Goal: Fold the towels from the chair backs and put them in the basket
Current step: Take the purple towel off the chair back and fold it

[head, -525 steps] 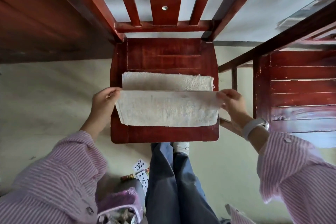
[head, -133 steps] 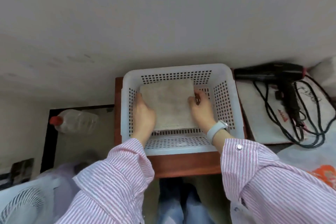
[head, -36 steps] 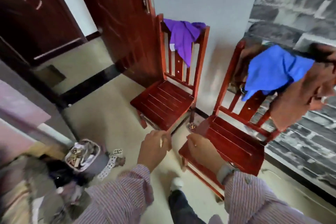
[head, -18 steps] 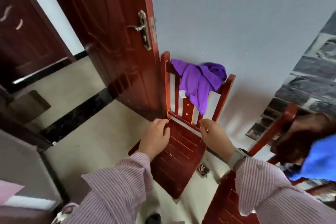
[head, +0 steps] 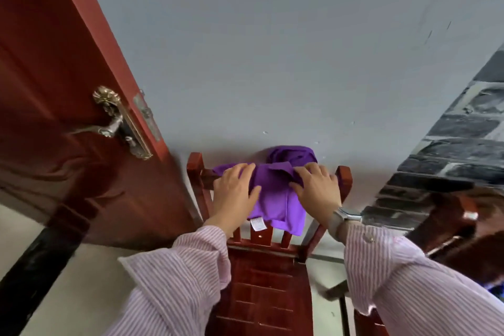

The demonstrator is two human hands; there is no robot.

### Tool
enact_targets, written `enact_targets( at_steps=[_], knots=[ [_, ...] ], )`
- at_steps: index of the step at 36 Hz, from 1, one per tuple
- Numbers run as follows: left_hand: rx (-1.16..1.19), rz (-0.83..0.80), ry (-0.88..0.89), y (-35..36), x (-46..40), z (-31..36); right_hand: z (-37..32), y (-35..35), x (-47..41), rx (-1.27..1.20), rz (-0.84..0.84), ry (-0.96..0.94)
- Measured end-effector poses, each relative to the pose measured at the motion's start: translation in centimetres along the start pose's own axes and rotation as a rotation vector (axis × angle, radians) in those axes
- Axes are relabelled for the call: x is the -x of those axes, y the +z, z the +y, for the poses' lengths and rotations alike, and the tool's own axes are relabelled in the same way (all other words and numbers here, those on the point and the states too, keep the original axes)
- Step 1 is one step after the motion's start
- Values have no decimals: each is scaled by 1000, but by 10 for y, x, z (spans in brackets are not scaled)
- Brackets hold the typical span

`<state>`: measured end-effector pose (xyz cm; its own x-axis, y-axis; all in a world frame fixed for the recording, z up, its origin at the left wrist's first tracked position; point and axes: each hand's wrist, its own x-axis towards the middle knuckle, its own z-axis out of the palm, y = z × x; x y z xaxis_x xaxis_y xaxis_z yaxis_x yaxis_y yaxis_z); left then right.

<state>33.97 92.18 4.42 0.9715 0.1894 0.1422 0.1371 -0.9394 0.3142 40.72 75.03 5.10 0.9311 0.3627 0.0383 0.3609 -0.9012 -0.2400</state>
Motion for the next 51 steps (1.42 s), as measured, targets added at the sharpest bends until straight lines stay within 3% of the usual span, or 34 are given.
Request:
enact_targets(
  at_steps=[5,10,16,19,26,32,36,41,47,49,51],
  knots=[
    [-91,-16,28,7,-20,-1,6,-11,2,-344,81,154],
    [85,155,102,13,-18,-3,21,-26,31,-705,140,313],
    [346,286,197,4,21,9,40,-41,81,-827,292,409],
    [400,181,220,2,51,16,51,-42,112,-820,289,409],
    [287,-405,184,3,132,35,75,-51,201,-746,259,363],
    [386,-485,253,-12,164,90,79,-87,252,-701,233,197],
    [588,-601,252,-20,176,131,69,-117,271,-664,188,62],
    [860,-823,317,-25,198,176,65,-152,291,-744,346,30],
    [983,-767,306,-34,220,211,99,-174,307,-642,704,282],
    [1009,-699,275,-36,219,217,120,-166,317,-634,712,459],
    [1040,-636,242,-39,217,221,129,-153,332,-757,613,613]
  ],
)
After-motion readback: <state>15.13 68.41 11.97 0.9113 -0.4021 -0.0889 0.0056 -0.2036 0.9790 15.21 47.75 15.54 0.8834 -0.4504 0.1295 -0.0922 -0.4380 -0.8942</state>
